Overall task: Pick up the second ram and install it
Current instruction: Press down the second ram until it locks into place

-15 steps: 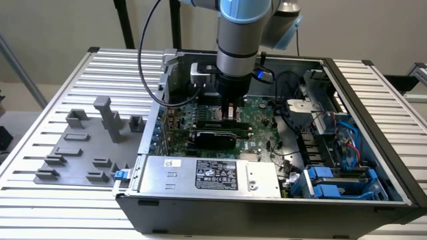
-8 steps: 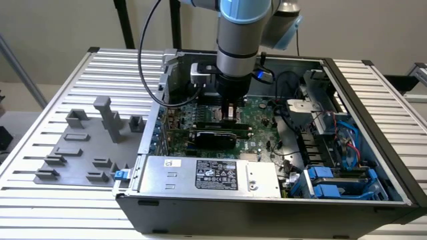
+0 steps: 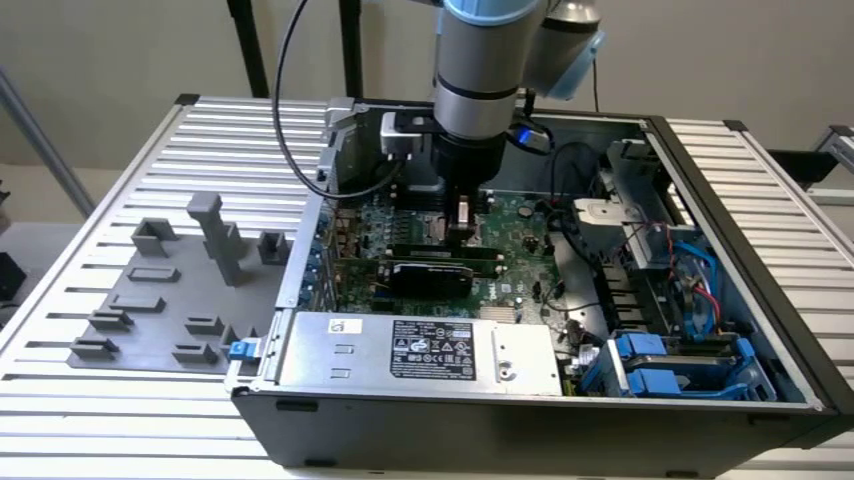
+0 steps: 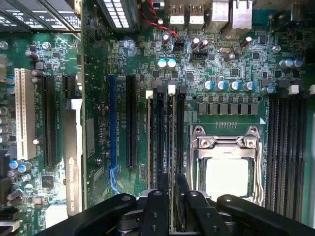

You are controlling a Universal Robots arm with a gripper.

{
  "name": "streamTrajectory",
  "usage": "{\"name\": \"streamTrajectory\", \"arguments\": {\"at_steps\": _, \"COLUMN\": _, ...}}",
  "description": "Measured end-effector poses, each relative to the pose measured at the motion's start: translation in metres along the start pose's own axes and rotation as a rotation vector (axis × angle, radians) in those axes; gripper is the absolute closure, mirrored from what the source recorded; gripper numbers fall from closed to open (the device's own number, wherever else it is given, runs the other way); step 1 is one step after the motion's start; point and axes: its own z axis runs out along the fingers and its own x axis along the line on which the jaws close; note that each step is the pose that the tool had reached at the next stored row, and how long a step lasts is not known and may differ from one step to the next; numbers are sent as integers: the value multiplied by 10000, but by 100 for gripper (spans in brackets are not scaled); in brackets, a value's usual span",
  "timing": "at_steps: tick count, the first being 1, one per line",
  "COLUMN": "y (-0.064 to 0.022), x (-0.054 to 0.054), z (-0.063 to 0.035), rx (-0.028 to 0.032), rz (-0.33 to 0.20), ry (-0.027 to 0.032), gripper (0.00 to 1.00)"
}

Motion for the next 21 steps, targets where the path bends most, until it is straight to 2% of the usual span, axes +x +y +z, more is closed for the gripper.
{"name": "streamTrajectory", "arguments": {"at_steps": 2, "y": 5, "x": -1, "z": -48, "rx": 0, "rz": 1, "ry": -1, "gripper": 0}}
{"name": "streamTrajectory", "arguments": {"at_steps": 3, "y": 8, "x": -1, "z": -59, "rx": 0, "rz": 1, "ry": -1, "gripper": 100}}
{"name": "streamTrajectory", "arguments": {"at_steps": 21, "y": 13, "x": -6, "z": -45, "rx": 0, "rz": 2, "ry": -6, "gripper": 100}}
